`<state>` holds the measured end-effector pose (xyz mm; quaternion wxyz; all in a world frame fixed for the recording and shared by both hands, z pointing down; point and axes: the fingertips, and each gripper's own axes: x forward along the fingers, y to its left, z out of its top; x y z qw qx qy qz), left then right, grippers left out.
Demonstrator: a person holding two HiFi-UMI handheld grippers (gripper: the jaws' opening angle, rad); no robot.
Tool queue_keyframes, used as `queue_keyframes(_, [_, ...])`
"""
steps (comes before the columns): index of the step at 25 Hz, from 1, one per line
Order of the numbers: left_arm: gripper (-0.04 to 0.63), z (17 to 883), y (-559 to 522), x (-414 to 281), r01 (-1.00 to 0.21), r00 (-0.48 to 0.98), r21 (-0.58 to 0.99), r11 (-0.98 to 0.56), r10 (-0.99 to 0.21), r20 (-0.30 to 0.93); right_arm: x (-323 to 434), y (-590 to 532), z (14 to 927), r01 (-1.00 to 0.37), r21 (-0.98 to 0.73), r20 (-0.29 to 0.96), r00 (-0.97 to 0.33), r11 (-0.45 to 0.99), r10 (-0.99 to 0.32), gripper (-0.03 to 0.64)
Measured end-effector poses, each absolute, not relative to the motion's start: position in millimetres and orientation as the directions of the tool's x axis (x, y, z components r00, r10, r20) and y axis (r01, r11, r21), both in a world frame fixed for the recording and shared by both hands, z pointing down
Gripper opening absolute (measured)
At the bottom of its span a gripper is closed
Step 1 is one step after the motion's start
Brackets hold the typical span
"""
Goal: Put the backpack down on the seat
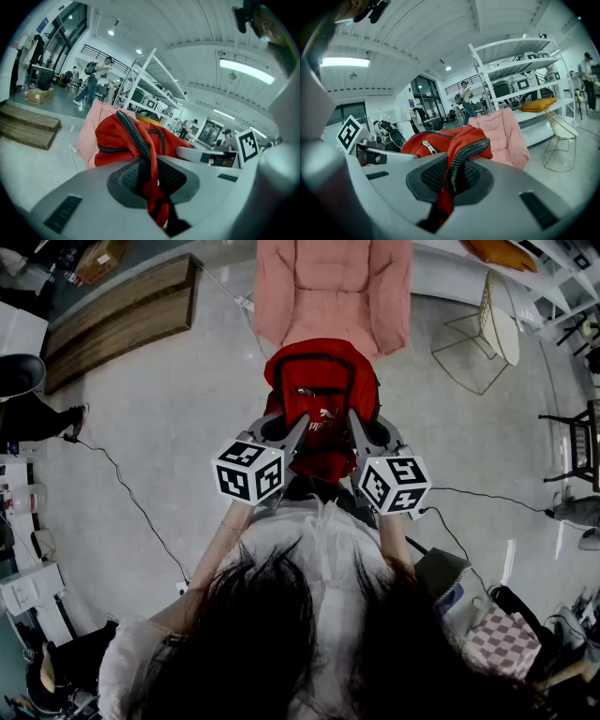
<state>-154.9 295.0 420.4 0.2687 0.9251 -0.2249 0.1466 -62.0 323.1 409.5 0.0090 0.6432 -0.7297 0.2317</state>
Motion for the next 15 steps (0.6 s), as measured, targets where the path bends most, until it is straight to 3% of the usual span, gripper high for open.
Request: queue_keyframes(15, [0.066, 427.5, 294.4, -157.7, -0.515, 0.837, 0.407, -0.755, -0.34, 0.429, -60.0, 319.9, 415.8, -0.926, -0.371, 0.302, -0.192, 0.071, -0.934, 0.034])
